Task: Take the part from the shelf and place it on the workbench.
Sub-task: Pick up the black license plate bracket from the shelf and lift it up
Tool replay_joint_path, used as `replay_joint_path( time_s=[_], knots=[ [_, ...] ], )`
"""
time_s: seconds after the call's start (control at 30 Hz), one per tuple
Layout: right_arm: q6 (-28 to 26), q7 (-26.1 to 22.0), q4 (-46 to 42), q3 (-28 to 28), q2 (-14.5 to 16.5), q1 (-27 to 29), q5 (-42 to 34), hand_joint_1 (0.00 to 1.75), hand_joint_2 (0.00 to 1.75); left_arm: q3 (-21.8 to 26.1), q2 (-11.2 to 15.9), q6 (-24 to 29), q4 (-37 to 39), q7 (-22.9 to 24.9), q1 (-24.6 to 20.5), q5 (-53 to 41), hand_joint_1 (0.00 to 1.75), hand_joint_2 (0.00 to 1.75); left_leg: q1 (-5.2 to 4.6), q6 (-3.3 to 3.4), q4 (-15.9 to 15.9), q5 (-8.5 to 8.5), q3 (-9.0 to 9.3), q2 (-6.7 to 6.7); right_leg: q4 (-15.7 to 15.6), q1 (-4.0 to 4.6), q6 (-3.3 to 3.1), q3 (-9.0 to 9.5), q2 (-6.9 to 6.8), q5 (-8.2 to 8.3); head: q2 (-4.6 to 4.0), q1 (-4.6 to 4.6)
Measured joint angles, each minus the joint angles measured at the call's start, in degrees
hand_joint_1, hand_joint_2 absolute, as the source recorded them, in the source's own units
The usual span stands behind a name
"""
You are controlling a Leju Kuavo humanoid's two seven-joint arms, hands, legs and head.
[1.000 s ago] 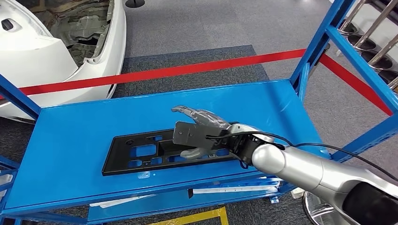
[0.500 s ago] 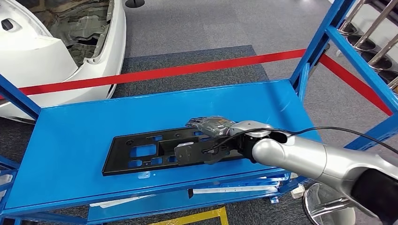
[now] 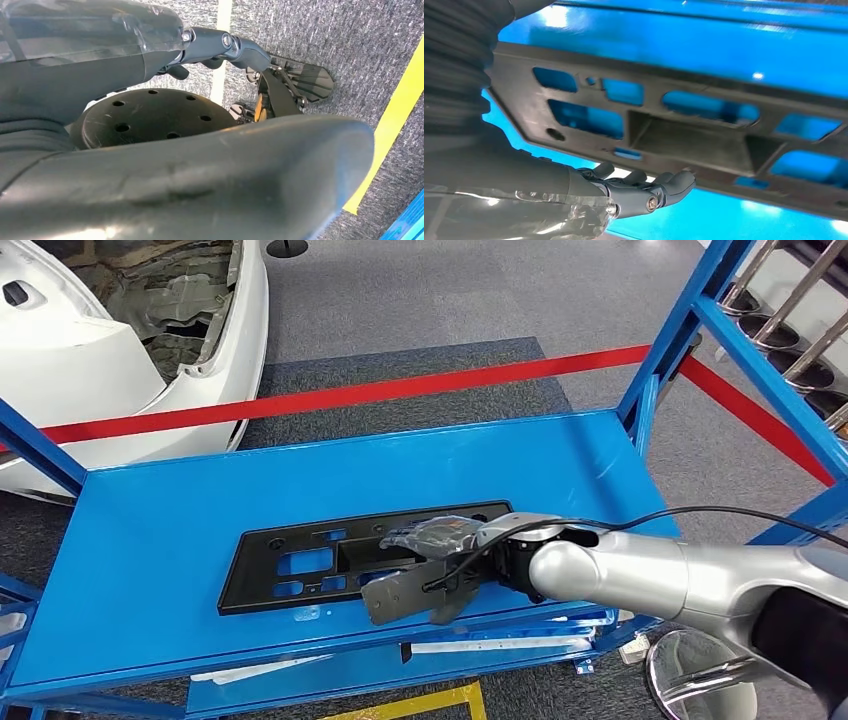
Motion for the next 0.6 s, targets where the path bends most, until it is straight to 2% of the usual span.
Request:
replay_joint_path(
  time_s=[0.1, 0.23, 0.5, 0.6],
  knots=[
    [0.5, -0.7, -0.1, 0.7, 0.9, 0.2, 1.5, 0.00, 1.75, 0.0, 0.0, 0.1, 0.0, -0.2, 0.1, 0.4, 0.00, 0.00, 0.00, 0.00, 0.0, 0.00, 0.02, 0.00, 0.0, 0.00, 0.00, 0.01, -0.01, 0.00, 0.00, 0.00],
    [1.3, 0.6, 0.0, 1.6, 1.6, 0.5, 4.9, 0.00, 1.75, 0.0, 0.0, 0.2, -0.1, -0.6, 0.3, 0.9, 0.00, 0.00, 0.00, 0.00, 0.0, 0.00, 0.04, 0.00, 0.0, 0.00, 0.00, 0.04, -0.01, 0.00, 0.00, 0.00],
    [4.8, 2.1, 0.3, 3.2, 1.9, 3.3, 19.8, 0.00, 1.75, 0.0, 0.0, 0.2, -0.1, -0.8, 0.3, 1.0, 0.00, 0.00, 0.00, -0.03, 0.0, -0.02, 0.12, 0.00, 0.0, 0.00, 0.00, 0.12, -0.01, 0.00, 0.00, 0.00],
    [6.2, 2.2, 0.7, 3.2, 1.7, 4.9, 22.8, 0.00, 1.75, 0.0, 0.0, 0.0, -0.1, -0.8, 0.3, 1.0, 0.00, 0.00, 0.00, -0.06, 0.0, -0.05, 0.15, 0.00, -0.1, 0.00, 0.00, 0.15, 0.00, 0.00, 0.00, 0.00]
  ],
)
